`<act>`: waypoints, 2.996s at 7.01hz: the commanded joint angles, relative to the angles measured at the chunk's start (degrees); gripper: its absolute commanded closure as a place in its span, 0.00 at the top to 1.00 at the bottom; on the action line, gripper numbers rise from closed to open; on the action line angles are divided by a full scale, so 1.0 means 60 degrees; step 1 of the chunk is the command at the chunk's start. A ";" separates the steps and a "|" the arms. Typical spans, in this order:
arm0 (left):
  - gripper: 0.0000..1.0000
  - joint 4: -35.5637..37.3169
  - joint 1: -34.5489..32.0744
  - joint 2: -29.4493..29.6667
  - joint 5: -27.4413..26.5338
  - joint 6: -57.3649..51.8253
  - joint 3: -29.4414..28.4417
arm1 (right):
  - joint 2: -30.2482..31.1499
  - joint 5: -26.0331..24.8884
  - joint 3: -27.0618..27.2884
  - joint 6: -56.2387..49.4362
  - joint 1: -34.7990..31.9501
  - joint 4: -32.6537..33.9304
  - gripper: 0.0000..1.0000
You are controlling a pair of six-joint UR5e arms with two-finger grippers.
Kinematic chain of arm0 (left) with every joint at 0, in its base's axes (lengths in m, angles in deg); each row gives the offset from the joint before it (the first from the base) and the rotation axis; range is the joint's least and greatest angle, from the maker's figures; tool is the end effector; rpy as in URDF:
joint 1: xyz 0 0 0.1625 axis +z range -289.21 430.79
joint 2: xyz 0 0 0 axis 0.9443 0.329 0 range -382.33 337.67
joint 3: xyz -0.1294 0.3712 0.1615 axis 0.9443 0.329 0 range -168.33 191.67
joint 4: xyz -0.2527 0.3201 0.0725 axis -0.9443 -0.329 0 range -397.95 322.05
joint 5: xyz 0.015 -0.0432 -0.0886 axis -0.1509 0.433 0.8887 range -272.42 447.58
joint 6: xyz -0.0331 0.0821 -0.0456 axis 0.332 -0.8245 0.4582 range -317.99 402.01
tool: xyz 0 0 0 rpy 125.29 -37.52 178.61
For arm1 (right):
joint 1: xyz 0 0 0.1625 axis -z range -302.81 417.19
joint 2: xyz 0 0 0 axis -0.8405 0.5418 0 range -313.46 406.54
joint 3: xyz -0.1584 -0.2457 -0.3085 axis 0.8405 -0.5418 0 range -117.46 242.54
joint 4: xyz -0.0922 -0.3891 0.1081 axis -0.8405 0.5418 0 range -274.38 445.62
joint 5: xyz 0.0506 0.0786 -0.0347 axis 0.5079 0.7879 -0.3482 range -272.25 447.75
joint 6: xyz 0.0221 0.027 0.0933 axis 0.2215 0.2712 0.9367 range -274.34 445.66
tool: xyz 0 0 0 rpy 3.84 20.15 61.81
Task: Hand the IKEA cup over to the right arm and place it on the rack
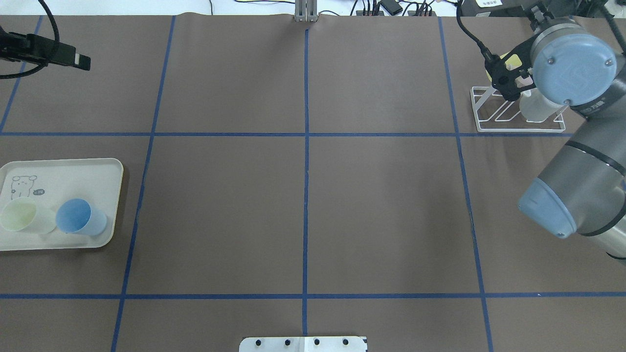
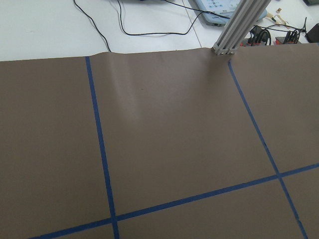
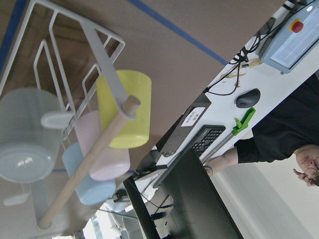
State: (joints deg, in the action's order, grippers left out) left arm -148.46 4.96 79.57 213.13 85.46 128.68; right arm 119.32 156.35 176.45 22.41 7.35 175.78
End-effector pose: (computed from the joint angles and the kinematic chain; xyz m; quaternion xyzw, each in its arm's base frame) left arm 0.1413 -0.4992 0.2875 0.2446 0.4829 0.0106 0.8407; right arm -0.2298 -0.5353 0.3151 0.3021 0.2393 -0.6821 0.6214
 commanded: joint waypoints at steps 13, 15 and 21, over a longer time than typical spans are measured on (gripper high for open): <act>0.99 -0.6778 0.1978 -0.4898 -0.1456 -0.0461 -0.3139 | -0.1480 0.5500 0.1317 1.3736 0.1173 -0.0026 1.00; 0.67 -0.6807 0.1993 -0.5015 -0.1442 -0.0490 -0.3168 | -0.1466 0.5500 0.1317 1.3736 0.1187 -0.0026 1.00; 0.00 -0.7174 0.2212 -0.5235 -0.1339 -0.0578 -0.3154 | -0.1422 0.5486 0.1317 1.3721 0.1231 -0.0026 1.00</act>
State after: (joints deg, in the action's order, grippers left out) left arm -191.43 18.16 48.29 205.08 82.00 109.75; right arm 110.85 189.27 184.35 104.74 14.73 175.62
